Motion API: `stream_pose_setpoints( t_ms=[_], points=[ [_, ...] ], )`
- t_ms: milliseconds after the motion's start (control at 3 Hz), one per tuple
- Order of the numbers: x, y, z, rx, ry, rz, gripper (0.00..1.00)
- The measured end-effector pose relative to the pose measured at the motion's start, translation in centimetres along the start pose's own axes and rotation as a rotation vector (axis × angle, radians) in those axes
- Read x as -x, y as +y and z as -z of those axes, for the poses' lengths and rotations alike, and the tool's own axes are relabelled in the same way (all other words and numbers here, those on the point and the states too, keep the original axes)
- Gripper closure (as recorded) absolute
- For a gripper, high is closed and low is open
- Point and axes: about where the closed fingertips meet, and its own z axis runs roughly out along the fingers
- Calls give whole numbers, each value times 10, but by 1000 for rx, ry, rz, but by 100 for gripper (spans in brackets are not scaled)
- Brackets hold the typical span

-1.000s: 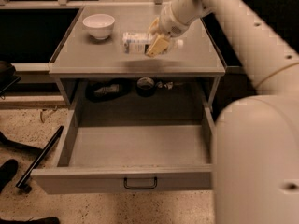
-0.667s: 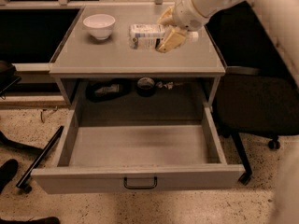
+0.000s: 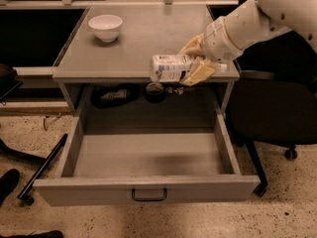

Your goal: Place blue plastic bottle into top drawer

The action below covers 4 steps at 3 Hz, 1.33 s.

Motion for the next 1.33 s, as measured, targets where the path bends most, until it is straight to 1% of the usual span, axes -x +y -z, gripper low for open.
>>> stream_pose_setpoints(
  t_ms=[333, 667, 1000, 1333],
  points=[
    [0, 0, 0, 0, 0, 0, 100],
    [-2, 5, -6, -3, 2, -26, 100],
    [-4, 32, -20, 4, 10, 7, 100],
    [-7, 95, -73, 128, 25, 92, 100]
  ],
)
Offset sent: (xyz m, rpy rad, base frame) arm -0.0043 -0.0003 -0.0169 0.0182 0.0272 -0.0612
